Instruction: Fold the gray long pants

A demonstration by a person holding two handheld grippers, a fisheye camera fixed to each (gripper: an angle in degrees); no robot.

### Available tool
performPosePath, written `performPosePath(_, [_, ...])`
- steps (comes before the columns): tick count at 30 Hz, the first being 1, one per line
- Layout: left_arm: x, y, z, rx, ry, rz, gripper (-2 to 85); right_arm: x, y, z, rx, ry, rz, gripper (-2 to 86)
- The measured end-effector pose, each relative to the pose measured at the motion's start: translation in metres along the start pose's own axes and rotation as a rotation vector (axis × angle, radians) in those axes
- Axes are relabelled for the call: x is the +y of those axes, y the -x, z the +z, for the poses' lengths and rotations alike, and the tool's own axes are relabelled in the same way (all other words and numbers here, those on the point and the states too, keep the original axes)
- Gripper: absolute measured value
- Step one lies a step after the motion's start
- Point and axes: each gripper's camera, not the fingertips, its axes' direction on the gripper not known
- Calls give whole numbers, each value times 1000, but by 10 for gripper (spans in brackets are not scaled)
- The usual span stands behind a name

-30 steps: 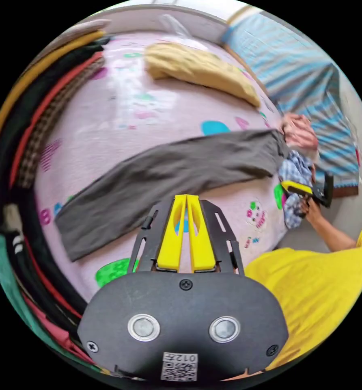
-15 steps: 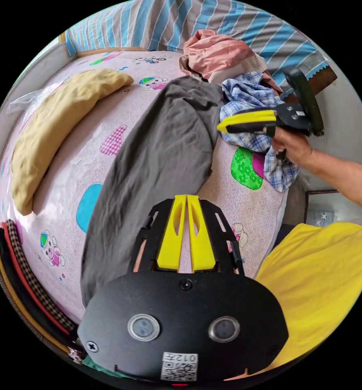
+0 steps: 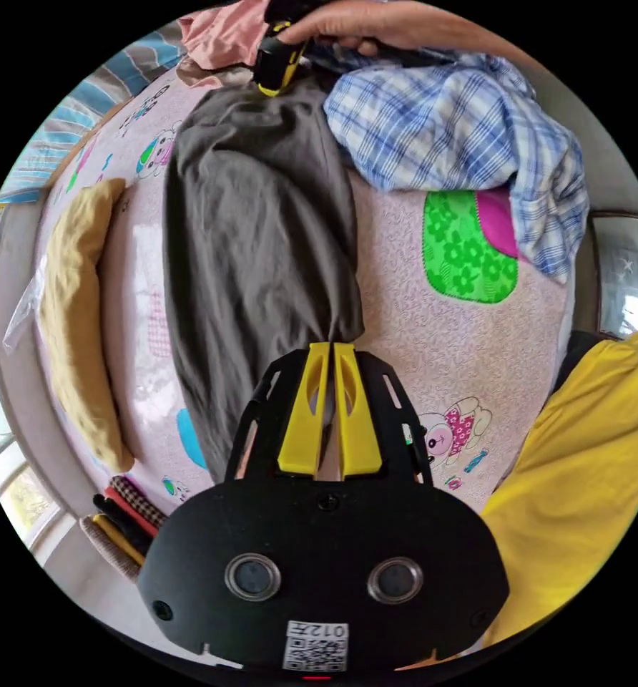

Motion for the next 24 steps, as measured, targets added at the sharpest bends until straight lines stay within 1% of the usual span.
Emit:
performPosePath(1, [-2, 8, 3, 38, 6, -8, 2, -3, -4, -8, -10, -18, -4, 5])
performPosePath(2, [1, 20, 2, 161, -33, -19, 1, -7, -7, -15, -15, -20, -18, 4])
performPosePath(3, [4, 28, 1, 235, -65, -25, 1, -8, -9, -18, -17, -21, -26, 4])
performPosePath(5, [19, 68, 0, 488, -193, -95, 1, -8, -16, -30, -32, -30, -54, 2])
performPosePath(6, [23, 79, 1, 544, -226, -122, 1, -6, -18, -33, -37, -31, -60, 2])
performPosePath(8, [41, 129, 10, 764, -331, -273, 2, 5, -22, -54, -40, -51, -40, 3])
performPosePath(9, [45, 140, 13, 812, -353, -303, 2, 11, -21, -62, -36, -77, -33, 3])
performPosePath(11, [59, 175, 24, 924, -425, -383, 3, 48, -9, -106, -88, -233, -79, 7])
performPosePath(12, [60, 181, 27, 938, -433, -391, 3, 61, -3, -117, -121, -271, -107, 8])
performPosePath(14, [64, 198, 34, 962, -436, -397, 4, 117, 25, -149, -239, -376, -203, 14])
performPosePath(16, [64, 204, 39, 976, -436, -382, 4, 157, 52, -160, -271, -398, -245, 20])
performPosePath(20, [61, 209, 46, 984, -410, -342, 5, 215, 116, -160, -302, -351, -324, 43])
performPosePath(24, [60, 211, 48, 973, -401, -319, 5, 223, 150, -160, -257, -326, -334, 76])
